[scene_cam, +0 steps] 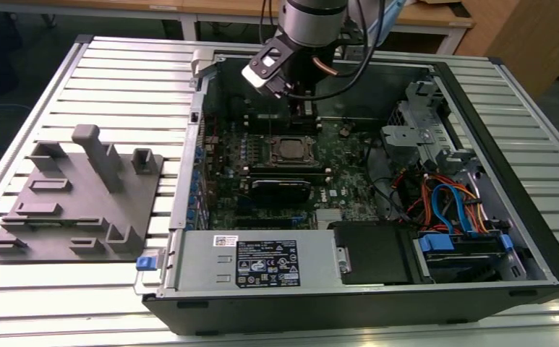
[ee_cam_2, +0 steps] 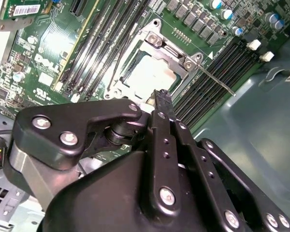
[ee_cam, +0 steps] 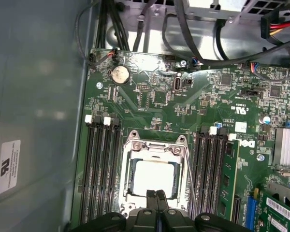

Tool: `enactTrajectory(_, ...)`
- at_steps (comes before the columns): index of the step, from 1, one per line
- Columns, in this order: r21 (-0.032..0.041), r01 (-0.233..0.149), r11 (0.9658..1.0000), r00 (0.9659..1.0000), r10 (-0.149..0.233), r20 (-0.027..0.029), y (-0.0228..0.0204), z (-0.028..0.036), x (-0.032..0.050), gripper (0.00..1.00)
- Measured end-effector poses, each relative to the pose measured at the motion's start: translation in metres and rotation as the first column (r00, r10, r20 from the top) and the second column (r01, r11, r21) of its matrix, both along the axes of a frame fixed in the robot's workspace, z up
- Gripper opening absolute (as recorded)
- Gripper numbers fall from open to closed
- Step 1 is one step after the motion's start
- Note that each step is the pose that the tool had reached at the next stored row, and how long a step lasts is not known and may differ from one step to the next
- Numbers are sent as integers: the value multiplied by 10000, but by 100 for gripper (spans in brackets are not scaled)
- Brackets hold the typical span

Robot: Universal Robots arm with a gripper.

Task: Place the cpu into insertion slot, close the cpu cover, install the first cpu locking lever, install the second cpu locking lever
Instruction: 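Install the first cpu locking lever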

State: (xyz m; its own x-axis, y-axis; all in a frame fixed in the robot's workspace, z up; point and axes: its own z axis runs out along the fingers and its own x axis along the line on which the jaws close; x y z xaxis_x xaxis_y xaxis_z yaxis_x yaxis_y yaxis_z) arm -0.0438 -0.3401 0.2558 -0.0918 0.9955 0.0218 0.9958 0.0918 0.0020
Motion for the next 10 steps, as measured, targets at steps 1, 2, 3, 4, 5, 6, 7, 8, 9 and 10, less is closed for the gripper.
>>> enactTrajectory(1, 0, -73, 10000, 10000, 73, 0, -1, 0, 0, 10)
enactTrajectory(2, 0, -145, 9999, 9999, 145, 0, -1, 0, 0, 10)
enactTrajectory(3, 0, -217, 9998, 9998, 217, 0, -2, 0, 0, 10)
enactTrajectory(4, 1, -290, 9996, 9996, 290, 0, -2, 0, 0, 10)
enactTrajectory(5, 0, -352, 9994, 9994, 352, 0, -3, 0, 0, 10)
enactTrajectory(6, 0, -411, 9992, 9992, 411, 0, -3, 0, 0, 10)
enactTrajectory(7, 1, -465, 9989, 9989, 465, 0, -3, 0, 0, 10)
enactTrajectory(8, 1, -514, 9987, 9987, 514, 0, -5, 0, -1, 10)
enactTrajectory(9, 1, -562, 9984, 9984, 562, 0, -5, 0, -1, 10)
enactTrajectory(10, 1, -608, 9981, 9981, 608, 0, -6, 0, -1, 10)
